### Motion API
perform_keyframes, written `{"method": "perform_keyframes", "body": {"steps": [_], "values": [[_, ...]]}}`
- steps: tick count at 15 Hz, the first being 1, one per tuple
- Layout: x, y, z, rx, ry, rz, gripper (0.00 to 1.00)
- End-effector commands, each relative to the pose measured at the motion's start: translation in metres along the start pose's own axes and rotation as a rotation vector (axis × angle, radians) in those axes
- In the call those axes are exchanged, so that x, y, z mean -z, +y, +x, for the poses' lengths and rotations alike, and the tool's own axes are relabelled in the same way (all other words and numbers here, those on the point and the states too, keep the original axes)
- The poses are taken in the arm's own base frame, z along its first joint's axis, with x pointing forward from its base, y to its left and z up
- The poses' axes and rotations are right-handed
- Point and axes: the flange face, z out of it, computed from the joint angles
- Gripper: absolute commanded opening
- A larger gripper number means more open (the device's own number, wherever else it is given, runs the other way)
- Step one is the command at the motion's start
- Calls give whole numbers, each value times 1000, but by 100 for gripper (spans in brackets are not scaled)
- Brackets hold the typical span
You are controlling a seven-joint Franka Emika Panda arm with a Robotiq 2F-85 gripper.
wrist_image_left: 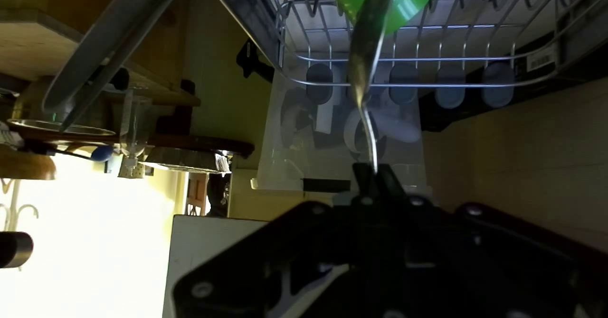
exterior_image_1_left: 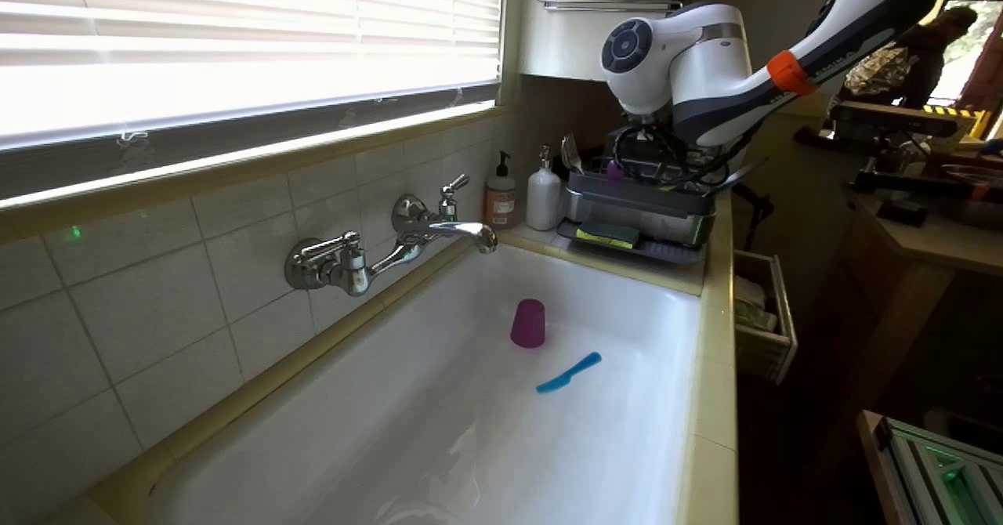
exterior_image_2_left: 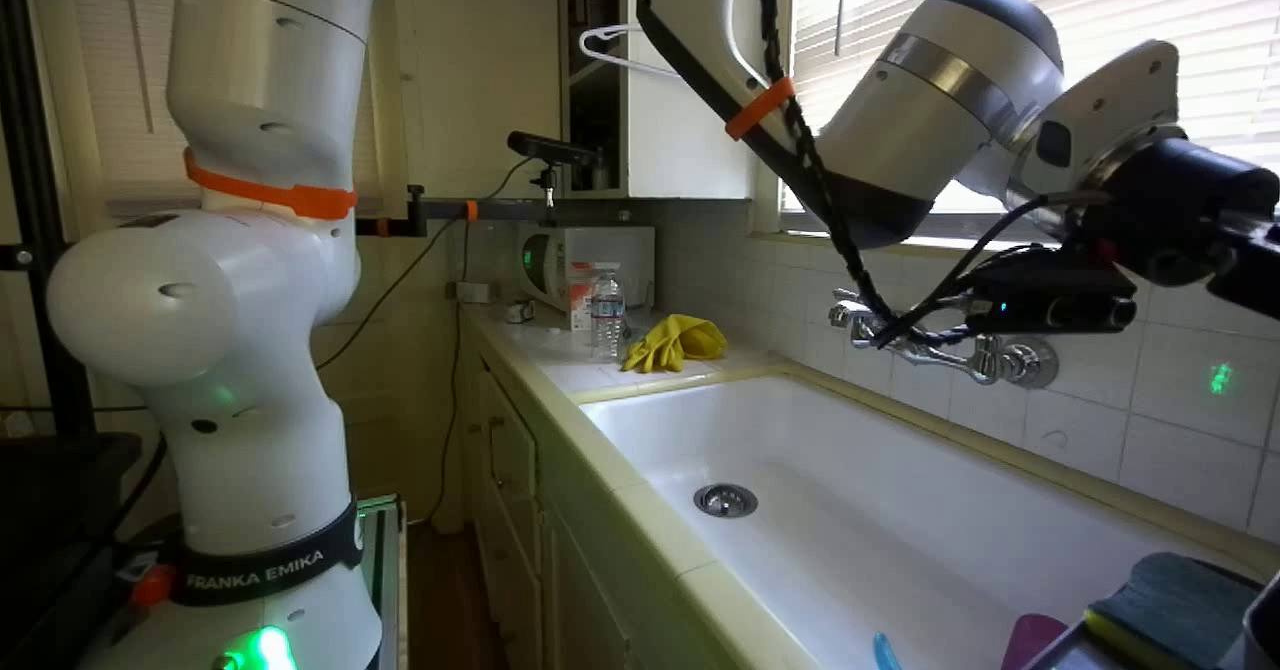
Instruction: Open the faucet then close it and put the silver spoon on the dishrack.
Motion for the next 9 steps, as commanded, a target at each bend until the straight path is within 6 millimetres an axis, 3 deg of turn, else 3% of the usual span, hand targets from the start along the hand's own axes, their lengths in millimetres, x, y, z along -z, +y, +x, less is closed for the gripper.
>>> {"method": "perform_keyframes", "body": {"steps": [1, 9], "values": [[-6, -10, -11, -12, 25, 25, 1], [-13, -17, -45, -11, 59, 49, 1]]}}
